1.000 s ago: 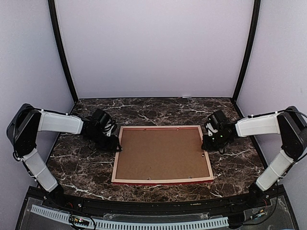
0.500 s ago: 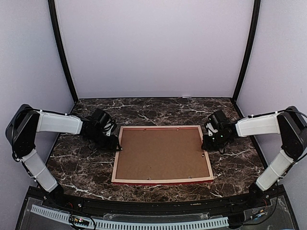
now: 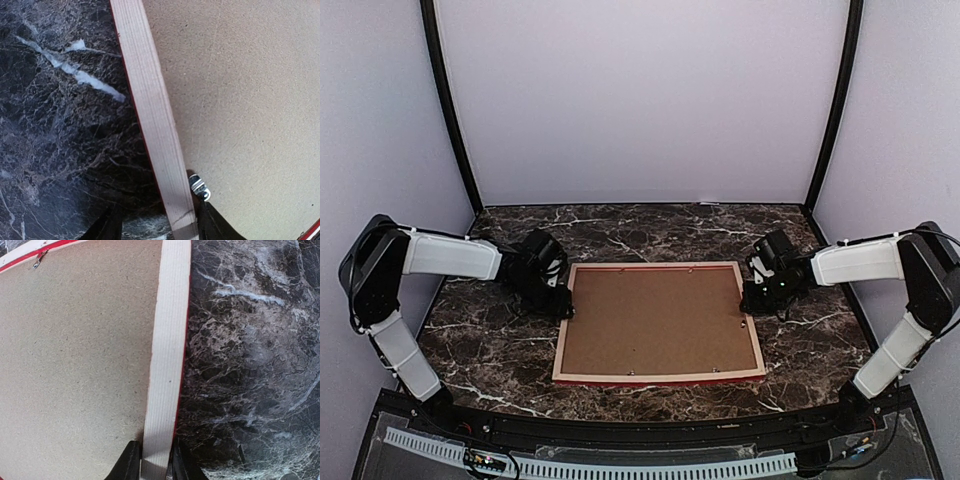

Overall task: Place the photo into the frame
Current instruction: Press the fastener onto the backboard.

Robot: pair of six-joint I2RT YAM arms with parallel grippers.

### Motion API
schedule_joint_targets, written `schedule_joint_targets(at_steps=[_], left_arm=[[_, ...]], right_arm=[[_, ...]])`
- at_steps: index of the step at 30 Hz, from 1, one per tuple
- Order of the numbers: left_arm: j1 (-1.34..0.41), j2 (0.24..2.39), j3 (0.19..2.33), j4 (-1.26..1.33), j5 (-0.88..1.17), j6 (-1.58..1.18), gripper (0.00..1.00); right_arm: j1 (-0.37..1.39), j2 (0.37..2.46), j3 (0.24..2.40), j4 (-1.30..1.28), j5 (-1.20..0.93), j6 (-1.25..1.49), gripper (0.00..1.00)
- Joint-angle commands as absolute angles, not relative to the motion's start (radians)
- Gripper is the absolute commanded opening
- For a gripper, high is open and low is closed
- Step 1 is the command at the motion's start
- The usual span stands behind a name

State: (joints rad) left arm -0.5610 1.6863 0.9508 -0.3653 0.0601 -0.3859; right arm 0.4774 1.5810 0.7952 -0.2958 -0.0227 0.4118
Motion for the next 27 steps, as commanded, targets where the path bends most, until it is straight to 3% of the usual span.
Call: schedule_joint_targets(at_steps=[1, 27], left_arm=[[-0.575, 1.703, 0.992, -0.414, -0.045, -0.403, 0.53], [-0.584, 1.805, 1.06, -0.33, -0.137, -0.341, 0.58]], right_arm=[[0.479, 1.627, 0.765, -0.333, -0.023, 0.399, 0.23], [0.474, 1.64, 0.766, -0.329, -0.023, 0.388, 0.23]])
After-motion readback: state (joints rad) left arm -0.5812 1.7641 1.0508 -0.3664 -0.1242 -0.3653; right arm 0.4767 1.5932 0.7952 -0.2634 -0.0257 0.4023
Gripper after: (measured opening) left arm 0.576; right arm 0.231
